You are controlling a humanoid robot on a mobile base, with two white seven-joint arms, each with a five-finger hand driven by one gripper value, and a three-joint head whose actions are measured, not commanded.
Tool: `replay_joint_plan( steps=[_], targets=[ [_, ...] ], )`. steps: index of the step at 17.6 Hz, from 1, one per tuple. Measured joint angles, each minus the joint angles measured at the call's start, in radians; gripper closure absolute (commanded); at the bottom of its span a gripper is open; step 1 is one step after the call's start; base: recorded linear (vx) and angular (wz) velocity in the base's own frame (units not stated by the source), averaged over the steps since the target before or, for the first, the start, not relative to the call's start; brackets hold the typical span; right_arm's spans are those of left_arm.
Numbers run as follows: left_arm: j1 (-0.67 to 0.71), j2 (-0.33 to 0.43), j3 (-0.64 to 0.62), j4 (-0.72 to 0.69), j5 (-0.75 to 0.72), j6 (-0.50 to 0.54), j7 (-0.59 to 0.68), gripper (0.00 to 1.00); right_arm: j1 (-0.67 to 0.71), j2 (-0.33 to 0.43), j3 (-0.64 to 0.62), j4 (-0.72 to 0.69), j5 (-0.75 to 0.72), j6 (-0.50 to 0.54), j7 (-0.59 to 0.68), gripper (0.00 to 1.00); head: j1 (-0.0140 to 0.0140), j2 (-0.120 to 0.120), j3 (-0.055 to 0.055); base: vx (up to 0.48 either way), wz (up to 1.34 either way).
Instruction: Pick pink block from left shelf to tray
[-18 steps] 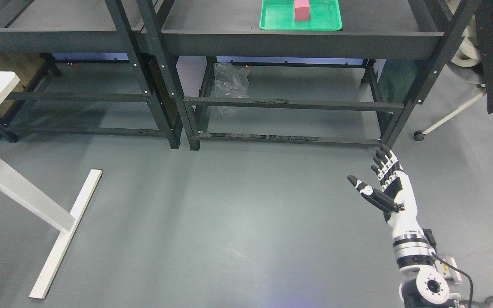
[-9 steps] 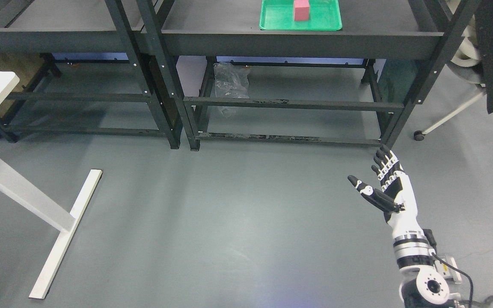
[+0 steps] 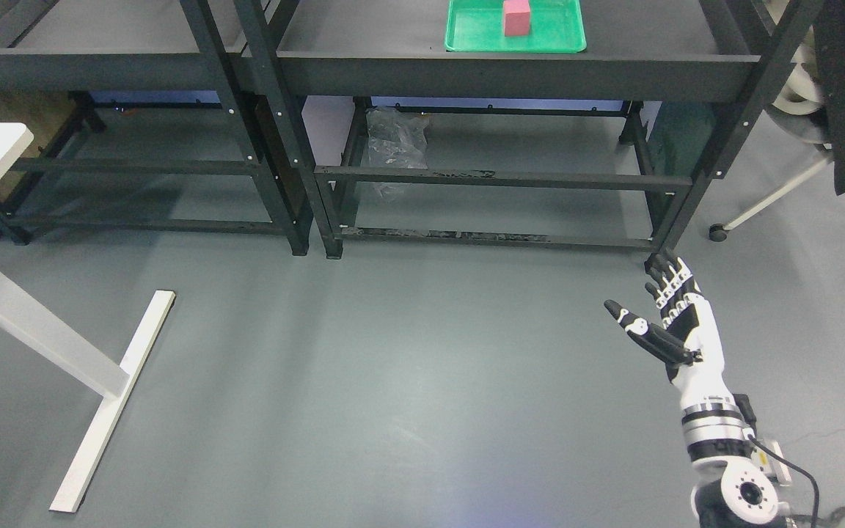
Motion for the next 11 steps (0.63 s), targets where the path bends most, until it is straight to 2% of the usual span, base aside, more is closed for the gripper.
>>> replay_joint_plan(
  steps=[11],
  targets=[
    [0.0,0.0,0.0,0.0,0.0,0.0,0.0,0.0,0.005,0.0,-0.01,0.0,-0.002,-0.049,0.006,0.0,0.0,0.0,0.0,0.0,0.0]
  ],
)
